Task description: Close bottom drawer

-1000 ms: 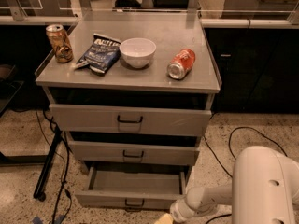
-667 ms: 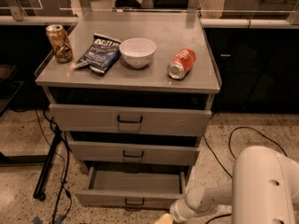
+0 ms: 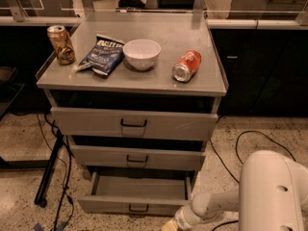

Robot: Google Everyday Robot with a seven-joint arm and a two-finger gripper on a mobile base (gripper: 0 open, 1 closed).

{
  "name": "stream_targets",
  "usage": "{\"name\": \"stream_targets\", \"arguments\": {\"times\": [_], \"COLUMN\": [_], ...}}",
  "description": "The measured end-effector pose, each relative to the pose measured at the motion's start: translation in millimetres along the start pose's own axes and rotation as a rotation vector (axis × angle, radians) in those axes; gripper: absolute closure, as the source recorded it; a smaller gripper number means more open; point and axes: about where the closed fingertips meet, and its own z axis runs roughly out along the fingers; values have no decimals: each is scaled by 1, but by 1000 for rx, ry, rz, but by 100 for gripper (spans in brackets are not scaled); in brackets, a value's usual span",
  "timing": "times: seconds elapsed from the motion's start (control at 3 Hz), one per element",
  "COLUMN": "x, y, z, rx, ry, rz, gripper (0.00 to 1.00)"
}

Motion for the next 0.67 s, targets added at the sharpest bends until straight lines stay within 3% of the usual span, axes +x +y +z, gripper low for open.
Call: {"name": "stream_targets", "arguments": {"times": [0.33,0.67], "x": [0,-16], "y": [0,1], "z": [0,5], "rx": [0,10], "ry": [0,-13], "rz": [0,-36], "gripper": [64,88]}}
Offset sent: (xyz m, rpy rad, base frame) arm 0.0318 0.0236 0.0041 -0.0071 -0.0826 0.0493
